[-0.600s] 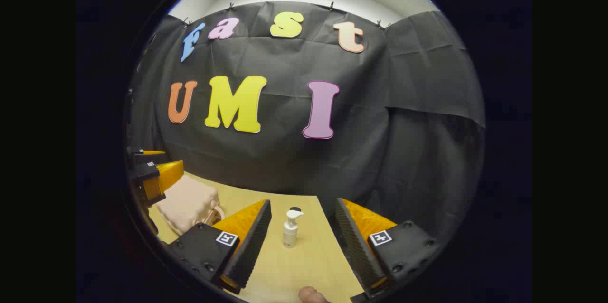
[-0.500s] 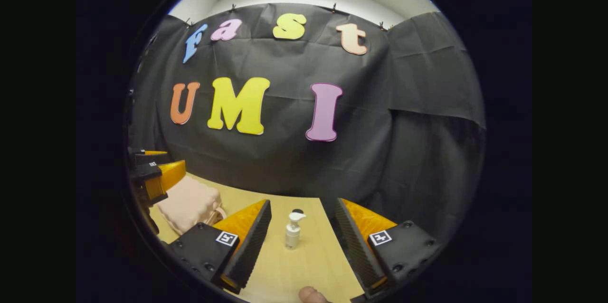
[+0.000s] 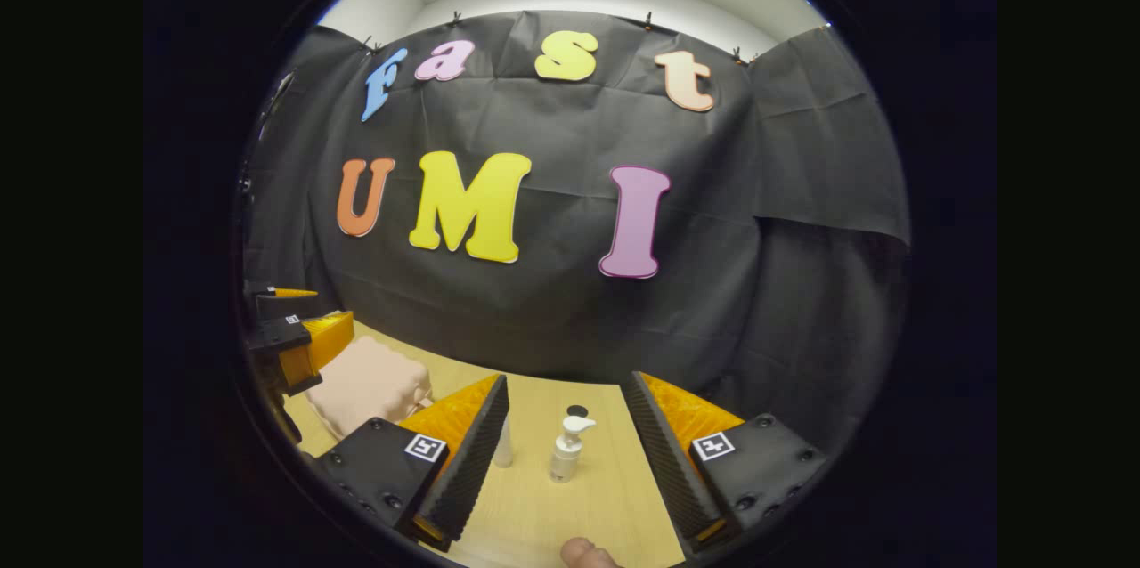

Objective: First open the suitcase, pack the skin care products into it, and then close the suitcase.

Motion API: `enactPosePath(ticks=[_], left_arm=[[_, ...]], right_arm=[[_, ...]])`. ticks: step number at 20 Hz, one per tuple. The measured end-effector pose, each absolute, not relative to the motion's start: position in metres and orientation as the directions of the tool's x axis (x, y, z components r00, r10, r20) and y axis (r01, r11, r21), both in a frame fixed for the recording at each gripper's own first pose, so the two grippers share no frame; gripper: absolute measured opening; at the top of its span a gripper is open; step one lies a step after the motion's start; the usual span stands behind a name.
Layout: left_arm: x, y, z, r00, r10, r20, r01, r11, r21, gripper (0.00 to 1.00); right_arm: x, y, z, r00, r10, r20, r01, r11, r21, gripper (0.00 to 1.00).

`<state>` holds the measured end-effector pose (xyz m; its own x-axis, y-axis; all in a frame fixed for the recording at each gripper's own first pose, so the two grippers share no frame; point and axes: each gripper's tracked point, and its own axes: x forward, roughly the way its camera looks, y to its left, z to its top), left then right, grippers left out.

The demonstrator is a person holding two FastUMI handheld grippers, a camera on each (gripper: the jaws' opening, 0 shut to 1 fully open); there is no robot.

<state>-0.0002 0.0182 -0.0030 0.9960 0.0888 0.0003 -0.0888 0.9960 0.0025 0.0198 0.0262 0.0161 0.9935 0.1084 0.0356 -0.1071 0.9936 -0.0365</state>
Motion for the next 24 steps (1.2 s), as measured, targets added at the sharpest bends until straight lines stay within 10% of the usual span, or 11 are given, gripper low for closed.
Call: enactPosePath(ticks=[13,24], left_arm=[[0.011,0.02,-0.024,0.99,0.133,-0.053,-0.13,0.99,0.044,0.94],[0.059,0.011,-0.183,0.957,0.123,-0.264,0.044,0.834,0.55,0.93]], right_arm=[[0.042,0.041,0.008,0.981,0.195,0.011,-0.194,0.98,-0.051,0.82],[0.059,-0.062,-0.051,0.991,0.027,-0.132,-0.025,1.0,0.012,0.81]])
